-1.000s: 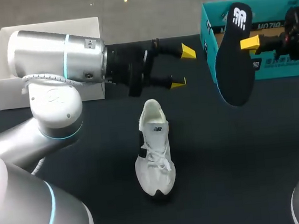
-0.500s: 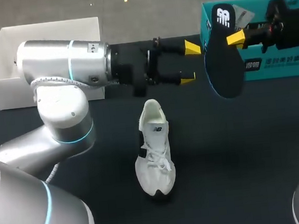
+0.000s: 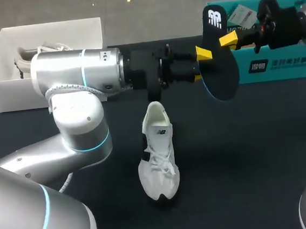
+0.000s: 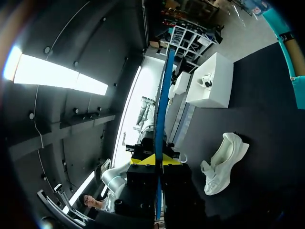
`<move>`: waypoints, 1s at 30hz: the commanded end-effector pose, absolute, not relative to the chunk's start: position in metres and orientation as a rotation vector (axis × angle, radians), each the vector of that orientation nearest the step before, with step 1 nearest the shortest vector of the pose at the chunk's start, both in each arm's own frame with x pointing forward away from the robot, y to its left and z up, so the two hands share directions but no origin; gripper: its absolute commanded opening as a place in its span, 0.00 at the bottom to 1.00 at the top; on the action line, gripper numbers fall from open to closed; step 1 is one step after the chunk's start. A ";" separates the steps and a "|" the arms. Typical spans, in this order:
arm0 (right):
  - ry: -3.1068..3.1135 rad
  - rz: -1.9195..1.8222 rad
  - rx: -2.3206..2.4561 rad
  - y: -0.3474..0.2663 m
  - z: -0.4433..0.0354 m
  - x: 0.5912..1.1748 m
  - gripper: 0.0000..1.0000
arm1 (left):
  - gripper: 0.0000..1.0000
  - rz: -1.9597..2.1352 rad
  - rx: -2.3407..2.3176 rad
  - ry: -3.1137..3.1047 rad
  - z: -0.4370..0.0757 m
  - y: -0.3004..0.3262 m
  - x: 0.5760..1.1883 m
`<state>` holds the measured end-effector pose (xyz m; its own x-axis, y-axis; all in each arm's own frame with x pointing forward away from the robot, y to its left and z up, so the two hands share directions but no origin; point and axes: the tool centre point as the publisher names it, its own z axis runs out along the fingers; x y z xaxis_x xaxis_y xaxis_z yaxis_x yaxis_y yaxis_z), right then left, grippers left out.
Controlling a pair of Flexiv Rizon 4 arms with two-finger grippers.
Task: Take the shoe out of the shoebox, open the shoe tongue, remove and reinsert the insole, then place the shoe into the shoebox
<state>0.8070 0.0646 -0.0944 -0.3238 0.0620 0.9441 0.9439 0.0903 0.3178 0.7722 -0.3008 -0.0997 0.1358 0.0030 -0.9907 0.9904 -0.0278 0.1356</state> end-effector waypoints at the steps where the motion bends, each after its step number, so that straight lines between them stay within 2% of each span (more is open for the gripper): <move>1: -1.530 -1.347 -1.034 0.067 -0.099 0.802 0.00 | 0.45 -1.121 1.285 1.095 -0.103 -0.304 0.771; 4: -1.522 -1.352 -1.037 0.067 -0.100 0.800 0.00 | 0.34 -1.120 1.286 1.097 -0.105 -0.304 0.772; 6: -1.517 -1.358 -1.039 0.067 -0.100 0.800 0.00 | 0.07 -1.119 1.283 1.099 -0.106 -0.304 0.772; 7: -1.514 -1.364 -1.038 0.068 -0.100 0.799 0.00 | 0.00 -1.119 1.282 1.099 -0.106 -0.305 0.772; 15: -1.496 -1.414 -1.033 0.072 -0.098 0.793 0.00 | 0.00 -1.139 1.286 1.103 -0.111 -0.310 0.772; 16: -1.498 -1.430 -1.042 0.072 -0.098 0.793 0.25 | 0.00 -1.141 1.285 1.103 -0.111 -0.310 0.771; 17: -1.500 -1.443 -1.044 0.071 -0.097 0.791 1.00 | 0.00 -1.147 1.281 1.107 -0.111 -0.309 0.771; 30: -1.502 -1.534 -1.036 0.045 -0.085 0.755 1.00 | 0.00 -1.191 1.225 1.146 -0.104 -0.276 0.772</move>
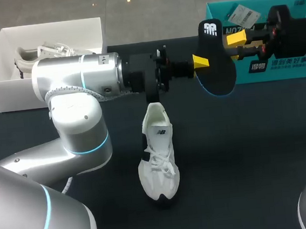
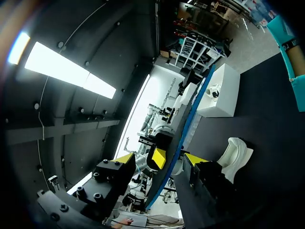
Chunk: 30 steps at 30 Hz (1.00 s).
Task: Take the shoe out of the shoebox, open the shoe tongue, remove and reinsert the insole, then place the shoe into the shoebox
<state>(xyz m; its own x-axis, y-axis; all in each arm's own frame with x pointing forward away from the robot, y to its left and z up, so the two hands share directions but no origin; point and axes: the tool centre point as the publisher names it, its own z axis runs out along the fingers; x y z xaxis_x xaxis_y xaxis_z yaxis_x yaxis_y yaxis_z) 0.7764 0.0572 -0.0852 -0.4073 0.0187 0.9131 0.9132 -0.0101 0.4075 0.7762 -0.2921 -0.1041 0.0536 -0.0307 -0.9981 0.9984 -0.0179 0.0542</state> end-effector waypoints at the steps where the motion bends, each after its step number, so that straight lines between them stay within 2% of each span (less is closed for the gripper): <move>1: -1.501 -1.525 -1.044 0.043 -0.086 0.751 1.00 | 0.00 -1.184 1.224 1.152 -0.104 -0.274 0.772; 13: -1.423 -1.333 -1.179 0.023 -0.108 0.701 1.00 | 0.00 -1.148 1.207 1.176 -0.103 -0.255 0.775; 30: -1.434 -1.276 -1.190 0.025 -0.114 0.704 1.00 | 0.00 -1.165 1.220 1.204 -0.100 -0.250 0.764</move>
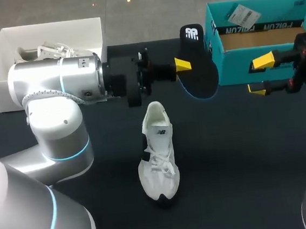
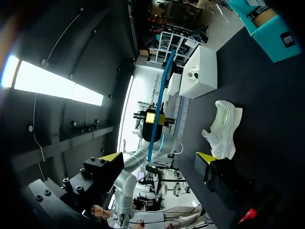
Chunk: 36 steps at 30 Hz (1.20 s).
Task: Take the shoe out of the shoebox, open the shoe tongue, remove and reinsert the insole, then place the shoe into the shoebox
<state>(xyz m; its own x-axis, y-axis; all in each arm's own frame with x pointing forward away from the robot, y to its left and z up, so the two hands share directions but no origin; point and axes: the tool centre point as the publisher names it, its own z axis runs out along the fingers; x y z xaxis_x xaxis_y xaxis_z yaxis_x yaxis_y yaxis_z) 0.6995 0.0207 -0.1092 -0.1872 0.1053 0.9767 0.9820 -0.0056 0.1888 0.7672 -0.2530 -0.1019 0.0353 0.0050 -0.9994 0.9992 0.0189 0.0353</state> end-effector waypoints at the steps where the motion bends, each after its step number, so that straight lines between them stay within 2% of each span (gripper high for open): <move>1: -1.427 -1.267 -1.196 0.024 -0.116 0.706 1.00 | 0.00 -1.166 1.221 1.206 -0.100 -0.249 0.764; 25: -1.434 -1.266 -1.223 0.017 -0.122 0.717 1.00 | 0.00 -1.168 1.248 1.275 -0.101 -0.246 0.762; 29: -1.434 -1.266 -1.223 0.017 -0.122 0.717 1.00 | 0.00 -1.534 0.783 1.675 -0.094 -0.243 0.757; 36: -1.434 -1.266 -1.223 0.017 -0.122 0.717 1.00 | 0.00 -1.825 0.399 2.045 -0.088 -0.238 0.749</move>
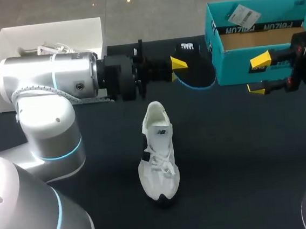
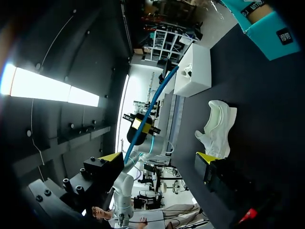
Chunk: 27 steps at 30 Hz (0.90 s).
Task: Take the shoe out of the shoebox, open the shoe tongue, remove and reinsert the insole, then place the shoe into the shoebox
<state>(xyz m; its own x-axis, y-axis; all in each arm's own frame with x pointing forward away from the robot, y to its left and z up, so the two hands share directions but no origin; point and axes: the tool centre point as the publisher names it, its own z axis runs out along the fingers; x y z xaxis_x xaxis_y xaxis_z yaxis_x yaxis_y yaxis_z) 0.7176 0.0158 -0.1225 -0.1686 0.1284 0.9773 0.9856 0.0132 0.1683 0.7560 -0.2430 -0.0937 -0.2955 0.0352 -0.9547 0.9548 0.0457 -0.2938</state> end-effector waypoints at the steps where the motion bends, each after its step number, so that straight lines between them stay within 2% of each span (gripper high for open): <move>1: -1.434 -1.266 -1.223 0.017 -0.122 0.717 1.00 | 0.00 -1.857 0.352 2.067 -0.089 -0.237 0.750; 5: -1.434 -1.266 -1.223 0.017 -0.122 0.717 1.00 | 0.00 -2.043 0.129 2.122 -0.095 -0.235 0.756; 22: -1.434 -1.266 -1.223 0.017 -0.122 0.717 1.00 | 0.00 -2.043 0.129 2.122 -0.095 -0.235 0.756; 27: -1.434 -1.266 -1.223 0.017 -0.122 0.717 1.00 | 0.00 -2.216 -0.356 2.342 -0.093 -0.241 0.762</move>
